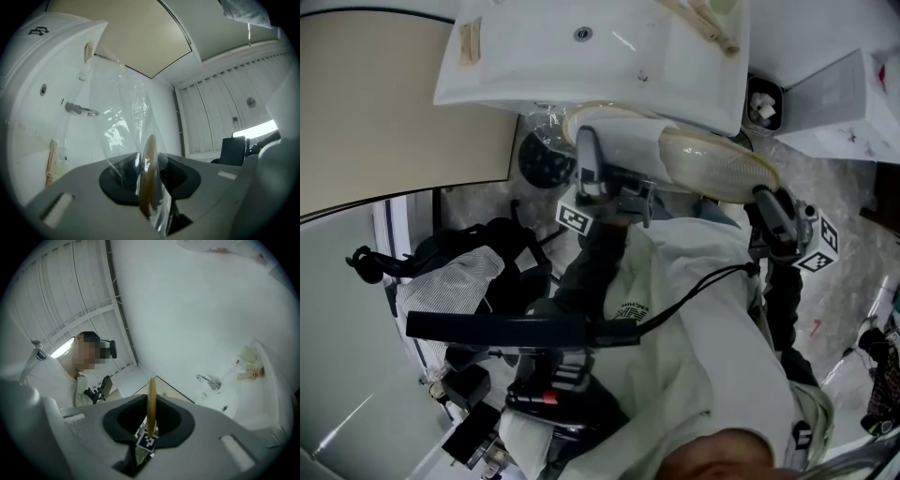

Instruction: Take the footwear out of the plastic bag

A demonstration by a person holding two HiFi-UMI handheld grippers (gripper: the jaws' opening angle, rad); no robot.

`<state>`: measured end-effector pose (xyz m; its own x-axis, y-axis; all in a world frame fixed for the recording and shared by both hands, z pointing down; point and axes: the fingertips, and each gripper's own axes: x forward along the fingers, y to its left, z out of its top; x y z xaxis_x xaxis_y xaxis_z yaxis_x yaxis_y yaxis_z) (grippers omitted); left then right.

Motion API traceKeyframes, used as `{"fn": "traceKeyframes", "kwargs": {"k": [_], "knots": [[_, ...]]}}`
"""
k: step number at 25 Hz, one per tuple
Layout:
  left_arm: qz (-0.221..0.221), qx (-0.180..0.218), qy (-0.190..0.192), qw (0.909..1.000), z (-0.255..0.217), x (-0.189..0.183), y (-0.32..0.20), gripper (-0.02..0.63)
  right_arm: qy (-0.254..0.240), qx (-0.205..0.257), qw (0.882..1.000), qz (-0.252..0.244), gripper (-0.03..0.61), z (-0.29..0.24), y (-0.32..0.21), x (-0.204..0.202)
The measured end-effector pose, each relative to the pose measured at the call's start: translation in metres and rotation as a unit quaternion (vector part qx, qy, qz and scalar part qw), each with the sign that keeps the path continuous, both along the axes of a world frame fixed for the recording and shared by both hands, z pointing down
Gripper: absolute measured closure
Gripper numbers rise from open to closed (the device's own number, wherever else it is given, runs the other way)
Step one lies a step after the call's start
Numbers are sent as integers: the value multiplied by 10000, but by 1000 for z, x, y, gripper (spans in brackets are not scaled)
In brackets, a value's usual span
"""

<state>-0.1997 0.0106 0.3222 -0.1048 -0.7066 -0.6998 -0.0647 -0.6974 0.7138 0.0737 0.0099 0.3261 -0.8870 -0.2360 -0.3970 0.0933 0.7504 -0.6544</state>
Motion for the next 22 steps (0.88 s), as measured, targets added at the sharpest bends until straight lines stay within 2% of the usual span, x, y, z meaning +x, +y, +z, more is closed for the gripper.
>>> {"fn": "traceKeyframes", "kwargs": {"k": [9,13,17,22], "knots": [[-51,21,122,9999,0,-2,-1,537,-15,182,9998,77,532,-1,4,6],[-66,-24,51,10000,-1,-2,-3,538,285,490,9973,474,520,2,4,3],[-117,-34,-84,9999,-3,-4,-6,538,495,524,9972,215,522,6,8,-2],[-91,22,-115,9999,-7,-6,-6,538,361,478,9980,204,534,0,12,0]]}}
